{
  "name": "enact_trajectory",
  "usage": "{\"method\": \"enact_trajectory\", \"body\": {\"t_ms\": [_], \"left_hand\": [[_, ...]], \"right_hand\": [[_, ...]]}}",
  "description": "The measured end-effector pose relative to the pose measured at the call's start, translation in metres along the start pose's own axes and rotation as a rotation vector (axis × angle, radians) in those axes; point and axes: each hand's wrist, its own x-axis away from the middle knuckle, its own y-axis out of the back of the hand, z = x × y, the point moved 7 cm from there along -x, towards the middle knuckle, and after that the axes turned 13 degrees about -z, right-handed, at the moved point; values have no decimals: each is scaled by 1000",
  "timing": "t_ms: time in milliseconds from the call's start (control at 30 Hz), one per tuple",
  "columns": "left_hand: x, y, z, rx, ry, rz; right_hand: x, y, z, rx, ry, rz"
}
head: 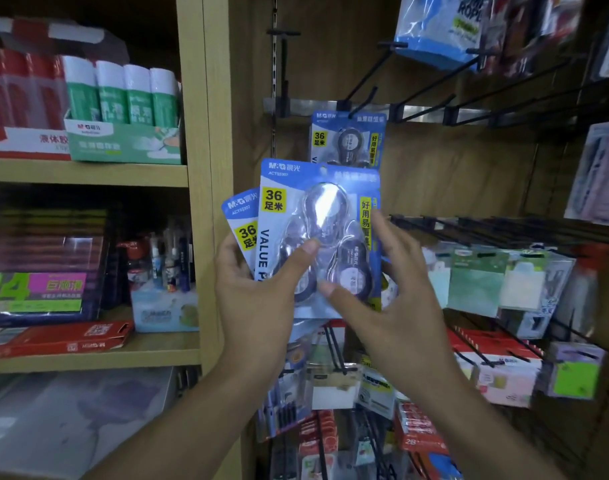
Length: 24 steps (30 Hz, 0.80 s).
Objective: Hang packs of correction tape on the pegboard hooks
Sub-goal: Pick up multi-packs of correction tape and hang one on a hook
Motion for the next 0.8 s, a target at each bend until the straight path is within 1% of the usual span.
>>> {"method": "enact_trajectory", "body": {"t_ms": [100,167,300,400,500,600,700,800], "left_hand": [[2,-4,-1,-17,-25,7],[2,-5,0,4,-23,-1],[2,-4,1,11,-33,-3],[-2,-1,3,-6,-41,4],[-6,1,5,3,-24,9],[-8,4,6,10,-13,-23],[-12,8,5,5,-13,-59],[-15,9,2,-4,-25,-56]], "right_hand": [[0,0,-8,30,-28,-59],[-4,1,-12,37,-66,-71],[-8,-3,-19,-5,-103,-7],[-15,1,-22,-38,-90,-30],[-21,2,-27,-100,-130,-20],[-24,-1,-26,-173,-160,-1],[-23,-5,-27,-244,-192,55],[-23,-10,-28,-234,-204,112]]}}
